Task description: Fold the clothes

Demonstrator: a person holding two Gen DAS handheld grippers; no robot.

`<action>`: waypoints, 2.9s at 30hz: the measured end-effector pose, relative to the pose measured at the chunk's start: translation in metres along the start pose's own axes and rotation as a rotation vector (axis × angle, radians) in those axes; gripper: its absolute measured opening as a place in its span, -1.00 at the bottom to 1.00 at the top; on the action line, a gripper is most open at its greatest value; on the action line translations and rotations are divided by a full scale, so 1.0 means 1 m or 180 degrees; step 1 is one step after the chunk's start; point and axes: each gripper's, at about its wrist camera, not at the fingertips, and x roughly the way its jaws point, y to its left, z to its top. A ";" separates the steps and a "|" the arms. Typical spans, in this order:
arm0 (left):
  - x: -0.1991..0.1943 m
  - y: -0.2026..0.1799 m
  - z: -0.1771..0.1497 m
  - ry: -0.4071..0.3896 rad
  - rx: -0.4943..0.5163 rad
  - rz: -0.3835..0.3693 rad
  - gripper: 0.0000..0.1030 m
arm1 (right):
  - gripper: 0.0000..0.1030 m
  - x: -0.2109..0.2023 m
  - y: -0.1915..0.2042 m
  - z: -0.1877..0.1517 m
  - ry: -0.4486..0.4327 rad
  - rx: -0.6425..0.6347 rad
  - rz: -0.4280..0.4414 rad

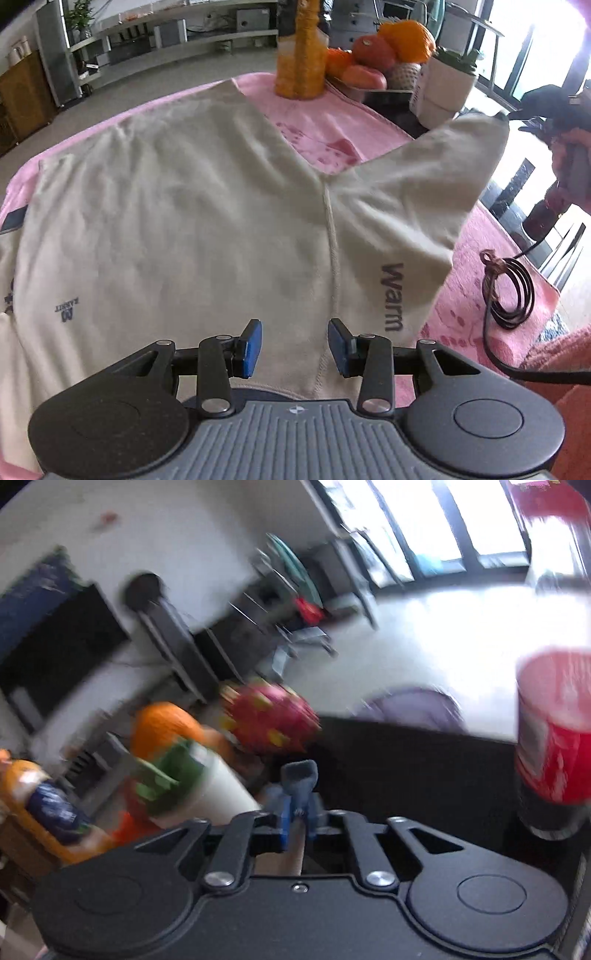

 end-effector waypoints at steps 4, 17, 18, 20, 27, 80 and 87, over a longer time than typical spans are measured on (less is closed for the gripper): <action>-0.010 0.004 -0.004 0.0005 -0.0020 -0.0059 -0.24 | -0.43 -0.015 -0.006 0.005 0.0183 0.0171 -0.0029; 0.010 -0.020 -0.007 0.0008 0.0229 -0.0175 -0.36 | -0.45 -0.003 0.059 -0.083 0.2053 -0.0428 0.0614; 0.016 -0.023 -0.007 -0.0001 0.0268 -0.0174 -0.37 | -0.46 0.003 0.061 -0.092 0.2190 -0.0491 0.0571; 0.029 -0.029 -0.011 0.0073 0.0371 -0.0185 -0.58 | -0.63 0.012 0.061 -0.107 0.2396 -0.0610 0.0488; 0.016 -0.025 -0.042 0.0331 0.0905 -0.0172 -0.56 | -0.96 -0.017 0.061 -0.102 0.1865 -0.1170 -0.0169; -0.125 0.195 -0.043 -0.0704 -0.1281 0.0982 -0.41 | -0.47 -0.237 0.287 -0.170 0.1828 -0.2157 0.2040; -0.112 0.295 -0.017 -0.0539 -0.1621 0.1487 -0.32 | -0.46 -0.233 0.411 -0.263 0.1925 -0.2807 0.1952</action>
